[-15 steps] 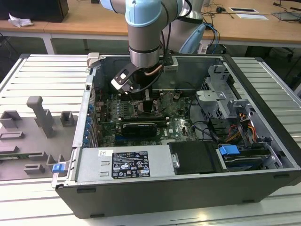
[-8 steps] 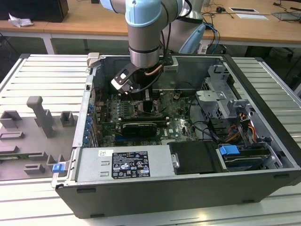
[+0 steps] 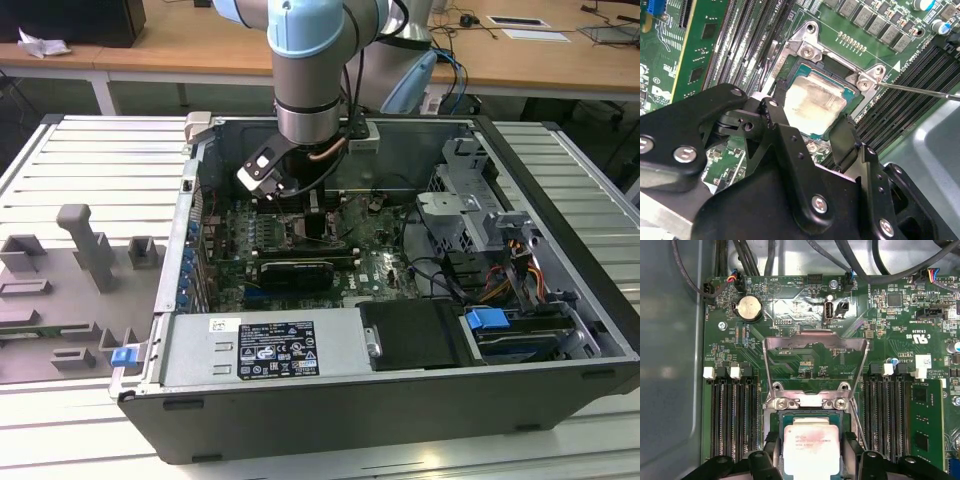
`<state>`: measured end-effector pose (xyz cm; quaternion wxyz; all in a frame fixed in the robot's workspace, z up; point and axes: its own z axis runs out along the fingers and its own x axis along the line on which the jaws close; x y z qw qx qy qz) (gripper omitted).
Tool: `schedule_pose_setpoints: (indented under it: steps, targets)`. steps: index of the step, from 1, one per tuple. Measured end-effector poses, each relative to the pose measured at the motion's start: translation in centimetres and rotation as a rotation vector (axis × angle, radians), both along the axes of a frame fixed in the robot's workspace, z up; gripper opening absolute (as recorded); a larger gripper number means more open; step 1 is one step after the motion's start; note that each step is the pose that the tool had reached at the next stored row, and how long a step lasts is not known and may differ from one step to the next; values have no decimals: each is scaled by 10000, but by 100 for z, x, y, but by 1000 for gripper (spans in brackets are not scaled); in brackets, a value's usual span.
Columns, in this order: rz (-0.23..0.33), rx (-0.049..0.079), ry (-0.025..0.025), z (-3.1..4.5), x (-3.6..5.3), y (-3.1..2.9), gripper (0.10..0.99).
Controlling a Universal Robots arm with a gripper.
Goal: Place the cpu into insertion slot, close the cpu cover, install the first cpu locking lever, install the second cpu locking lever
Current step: 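Place the cpu into insertion slot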
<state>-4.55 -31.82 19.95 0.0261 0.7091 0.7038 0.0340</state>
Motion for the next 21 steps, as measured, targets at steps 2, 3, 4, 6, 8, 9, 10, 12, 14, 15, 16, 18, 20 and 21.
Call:
schedule_pose_setpoints:
  steps: [2,3,4,6,8,9,10,12,14,15,16,18,20,21]
  targets:
    - [0,1,-1,15,0,0,612]
    - [0,0,0,30,0,0,612]
    - [0,1,3,47,0,0,612]
    - [0,1,8,79,0,0,612]
    - [0,1,22,116,0,0,612]
    - [0,2,29,126,1,0,592]
    - [0,1,34,133,1,0,529]
    - [0,1,38,143,1,0,467]
    - [0,3,41,152,1,0,345]
    - [0,2,42,155,1,0,345]
    - [0,2,42,160,1,0,227]
    - [0,1,44,177,1,0,106]
    - [0,1,45,190,1,0,106]
    - [0,1,46,195,1,0,106]
